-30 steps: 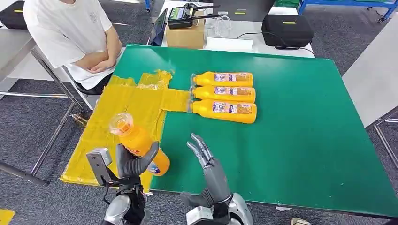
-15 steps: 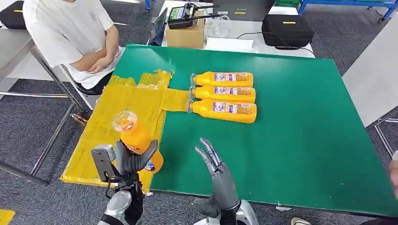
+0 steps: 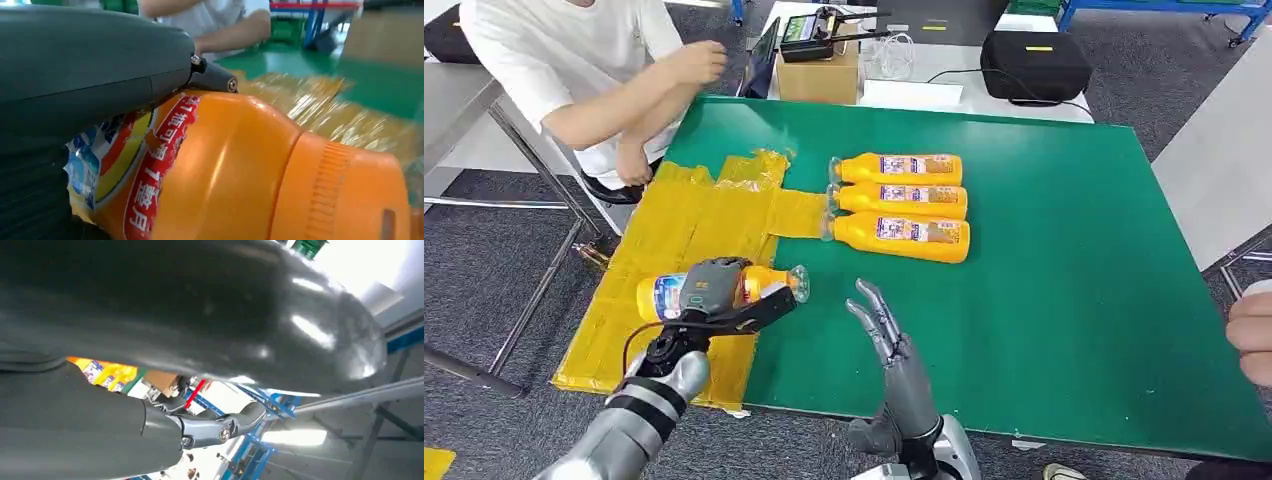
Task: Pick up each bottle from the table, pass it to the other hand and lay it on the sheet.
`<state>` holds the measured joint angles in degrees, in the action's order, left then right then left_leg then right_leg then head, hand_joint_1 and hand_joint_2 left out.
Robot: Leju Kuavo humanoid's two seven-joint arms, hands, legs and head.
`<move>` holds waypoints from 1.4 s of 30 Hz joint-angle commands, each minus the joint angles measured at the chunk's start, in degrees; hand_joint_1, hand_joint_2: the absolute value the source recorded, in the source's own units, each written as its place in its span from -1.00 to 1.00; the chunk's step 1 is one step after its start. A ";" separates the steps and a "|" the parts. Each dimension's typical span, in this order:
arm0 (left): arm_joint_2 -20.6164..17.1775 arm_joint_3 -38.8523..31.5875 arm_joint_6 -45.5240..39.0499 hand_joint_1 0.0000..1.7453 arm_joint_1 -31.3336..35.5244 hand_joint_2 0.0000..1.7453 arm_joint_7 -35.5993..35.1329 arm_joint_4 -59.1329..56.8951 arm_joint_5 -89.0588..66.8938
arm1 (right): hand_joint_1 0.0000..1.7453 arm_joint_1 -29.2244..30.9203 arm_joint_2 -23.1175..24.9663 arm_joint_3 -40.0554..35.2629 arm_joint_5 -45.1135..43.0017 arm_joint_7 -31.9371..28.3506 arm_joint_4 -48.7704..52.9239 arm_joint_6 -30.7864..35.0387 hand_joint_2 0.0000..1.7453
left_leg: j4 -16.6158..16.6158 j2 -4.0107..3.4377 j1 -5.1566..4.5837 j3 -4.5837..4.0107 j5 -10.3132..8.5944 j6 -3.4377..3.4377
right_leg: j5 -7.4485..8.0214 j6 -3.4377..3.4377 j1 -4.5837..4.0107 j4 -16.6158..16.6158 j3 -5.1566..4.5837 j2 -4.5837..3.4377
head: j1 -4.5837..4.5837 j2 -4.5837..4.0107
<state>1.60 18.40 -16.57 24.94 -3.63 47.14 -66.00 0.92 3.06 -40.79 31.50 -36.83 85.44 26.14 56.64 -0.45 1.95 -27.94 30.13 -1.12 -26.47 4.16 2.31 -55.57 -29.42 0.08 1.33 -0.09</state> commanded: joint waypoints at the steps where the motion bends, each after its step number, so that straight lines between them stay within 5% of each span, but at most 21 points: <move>1: -2.64 1.56 3.05 1.00 13.91 1.00 0.83 -21.18 -1.16 | -1.00 2.41 1.69 2.44 -2.12 -1.89 -6.13 -0.17 -1.00 | -0.08 0.01 0.04 0.10 -0.01 0.11 | 0.02 -0.20 -0.08 0.10 0.11 -0.01 | 0.02 0.00; 2: -2.52 1.68 3.79 1.00 14.22 1.00 0.82 -21.21 -1.28 | -1.00 2.39 1.70 2.46 -2.22 -2.12 -6.22 -0.09 -1.00 | -0.06 0.00 0.03 0.06 0.00 0.09 | 0.01 -0.15 -0.06 0.07 0.07 -0.01 | 0.02 0.00; 5: -1.80 1.90 8.92 0.42 16.03 1.00 0.45 -23.06 -1.27 | -1.00 2.82 2.16 2.69 -3.21 -2.70 -7.26 -0.80 -1.00 | -0.14 0.08 0.04 0.13 -0.02 0.18 | 0.03 -0.28 -0.10 0.17 0.19 0.04 | 0.00 0.00; 6: -1.59 1.59 10.99 -0.44 16.81 1.00 0.40 -24.24 -0.72 | -1.00 3.11 2.37 2.65 -3.57 -2.96 -7.85 -1.08 -1.00 | -0.07 0.04 0.04 0.05 -0.01 0.12 | 0.02 -0.21 -0.08 0.09 0.11 0.00 | 0.02 0.00; 7: -1.53 1.82 12.21 -0.86 17.35 1.00 0.33 -25.05 -0.64 | -1.00 3.35 2.50 2.59 -3.99 -3.17 -8.19 -1.38 -1.00 | -0.11 0.06 0.04 0.09 -0.03 0.16 | 0.05 -0.27 -0.09 0.15 0.15 0.01 | 0.00 0.00; 8: -1.49 2.21 13.14 -1.00 17.90 1.00 0.32 -25.90 -0.77 | -1.00 3.58 2.70 2.59 -4.26 -3.16 -8.57 -1.57 -1.00 | -0.08 0.05 0.04 0.05 -0.03 0.12 | 0.05 -0.22 -0.08 0.11 0.12 0.01 | 0.00 0.00; 11: -0.41 -0.93 16.05 -1.00 17.75 1.00 5.04 -25.67 4.17 | -1.00 3.83 2.67 3.24 -4.57 -3.17 -9.62 -1.51 -1.00 | -0.09 0.00 0.02 0.07 -0.04 0.10 | 0.06 -0.20 -0.06 0.11 0.09 -0.03 | 0.02 0.00; 15: 1.42 -10.53 30.89 -1.00 13.83 1.00 23.48 -18.53 26.10 | -1.00 5.45 0.93 0.40 -7.76 -3.17 -10.26 -1.16 -1.00 | -0.15 -0.07 0.02 0.22 -0.01 0.14 | 0.06 -0.23 -0.07 0.16 0.18 -0.10 | 0.04 0.00; 18: 1.30 -10.51 37.93 -1.00 8.93 1.00 25.82 -7.20 38.81 | -1.00 6.95 0.49 -1.31 -9.35 -3.17 -12.01 -0.24 -1.00 | -0.13 -0.07 -0.01 0.18 0.00 0.16 | 0.04 -0.17 -0.03 0.15 0.17 -0.06 | 0.00 0.00; 24: 0.30 -5.20 30.82 -1.00 4.25 1.00 24.19 4.96 47.34 | -1.00 6.41 -0.01 -1.07 -9.36 -3.17 -11.96 -0.12 -1.00 | -0.09 -0.06 0.01 0.13 0.01 0.13 | 0.02 -0.22 -0.06 0.13 0.17 -0.06 | 0.02 0.00; 32: 3.76 -10.52 17.34 -1.00 -4.54 1.00 29.39 23.46 62.64 | -1.00 4.99 0.08 0.23 -7.23 -3.17 -12.27 1.43 -1.00 | -0.07 -0.05 0.03 0.07 0.04 0.14 | 0.02 -0.20 -0.08 0.15 0.10 -0.07 | 0.00 0.00; 35: 5.32 -12.66 16.95 -1.00 -8.79 1.00 29.39 33.27 74.54 | -1.00 5.40 0.27 2.66 1.75 -0.56 -15.70 7.66 -1.00 | -0.06 -0.01 0.02 0.05 0.05 0.14 | 0.00 -0.18 -0.07 0.15 0.10 -0.02 | 0.00 0.00; 37: 6.06 -14.04 18.33 -1.00 -12.85 1.00 30.64 39.92 81.15 | -1.00 6.85 -1.26 3.68 10.64 6.80 -18.59 10.01 -1.00 | -0.10 -0.11 0.02 0.10 0.05 0.14 | 0.02 -0.19 -0.06 0.17 0.10 -0.12 | 0.02 0.00; 38: 6.58 -14.63 18.63 -1.00 -14.41 1.00 30.23 42.37 83.37 | -1.00 7.61 -1.71 4.39 13.38 8.65 -20.21 10.52 1.00 | -0.20 -0.14 0.03 0.25 0.06 0.21 | 0.04 -0.28 -0.10 0.29 0.23 -0.18 | 0.00 0.00; 42: 9.09 -16.59 18.27 -1.00 -21.20 1.00 31.17 51.14 87.58 | -1.00 9.85 -4.15 8.78 25.03 20.06 -25.03 9.72 1.00 | -0.10 -0.14 -0.02 0.08 0.04 0.13 | 0.05 -0.14 -0.02 0.19 0.09 -0.14 | 0.00 0.00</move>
<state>6.47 7.06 1.99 14.05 26.97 79.94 17.06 5.47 3.41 -38.14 45.66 -27.15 72.52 36.07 56.65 -0.47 1.93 -27.99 30.17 -1.13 -26.48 4.16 2.33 -55.52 -29.42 0.08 1.33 -0.09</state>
